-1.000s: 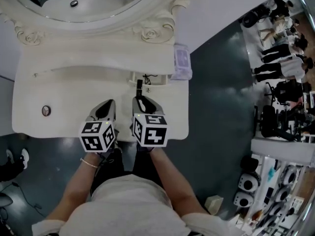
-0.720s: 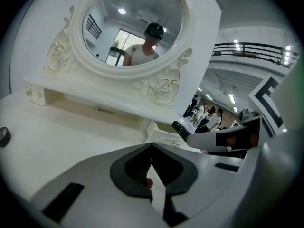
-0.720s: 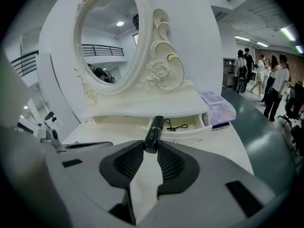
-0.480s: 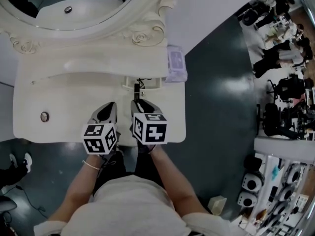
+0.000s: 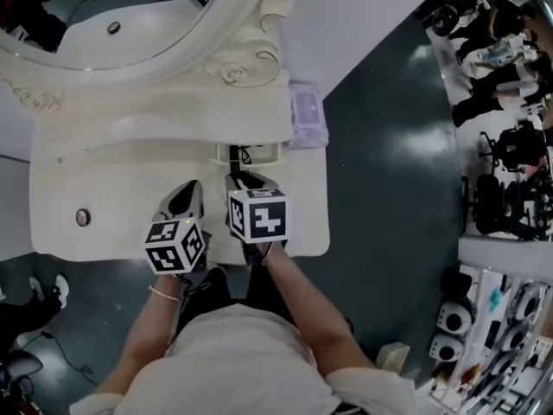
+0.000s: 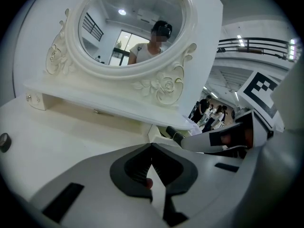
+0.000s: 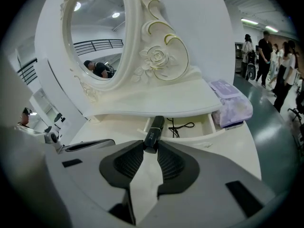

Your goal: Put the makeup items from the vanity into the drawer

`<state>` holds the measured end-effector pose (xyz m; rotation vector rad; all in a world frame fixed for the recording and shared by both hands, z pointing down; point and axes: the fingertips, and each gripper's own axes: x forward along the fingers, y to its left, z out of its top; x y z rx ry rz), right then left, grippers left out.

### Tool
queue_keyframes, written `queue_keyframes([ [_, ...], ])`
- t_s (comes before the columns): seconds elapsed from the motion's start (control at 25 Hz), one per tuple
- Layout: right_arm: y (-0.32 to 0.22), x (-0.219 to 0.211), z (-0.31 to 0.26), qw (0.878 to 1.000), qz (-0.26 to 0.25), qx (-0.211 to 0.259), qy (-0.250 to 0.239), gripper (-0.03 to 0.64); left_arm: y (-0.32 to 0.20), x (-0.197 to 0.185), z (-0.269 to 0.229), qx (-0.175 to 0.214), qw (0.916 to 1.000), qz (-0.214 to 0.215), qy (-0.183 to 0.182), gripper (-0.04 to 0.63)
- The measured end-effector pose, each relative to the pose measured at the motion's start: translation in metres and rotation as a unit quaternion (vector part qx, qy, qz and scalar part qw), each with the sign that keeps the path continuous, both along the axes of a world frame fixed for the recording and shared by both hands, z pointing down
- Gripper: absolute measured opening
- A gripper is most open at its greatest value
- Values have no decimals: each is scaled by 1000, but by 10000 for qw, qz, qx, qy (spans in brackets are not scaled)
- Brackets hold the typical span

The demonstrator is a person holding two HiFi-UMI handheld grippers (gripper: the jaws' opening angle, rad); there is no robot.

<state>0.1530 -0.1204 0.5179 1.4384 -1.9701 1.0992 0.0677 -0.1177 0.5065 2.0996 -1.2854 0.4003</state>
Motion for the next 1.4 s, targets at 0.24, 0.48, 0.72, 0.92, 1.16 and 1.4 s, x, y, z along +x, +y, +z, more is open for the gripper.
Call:
queue_keyframes([
  [0.24,-4,-5,-2,9989,-197,-363,-232,101,-14,8,-2,8,10000,-76,60,2],
  [0.48,-2,3,-6,9969,-275,-591,-436,101,-27,15,-1,-1,9998,-135,139,2],
  [0.72,-5,4,-7,9956,-403,-745,-406,101,-30,22,-4,34,9998,-101,178,2],
  [0.92,-8,10,-10,9956,-520,-729,-283,101,-33,23,-3,30,9998,-126,171,2],
  [1.16,-21,14,-11,9967,-495,-594,-259,100,-35,24,-4,54,9998,-121,146,2],
  [1.4,-37,14,-4,9974,-432,-481,-303,97,-37,20,-1,17,9998,-174,44,2],
])
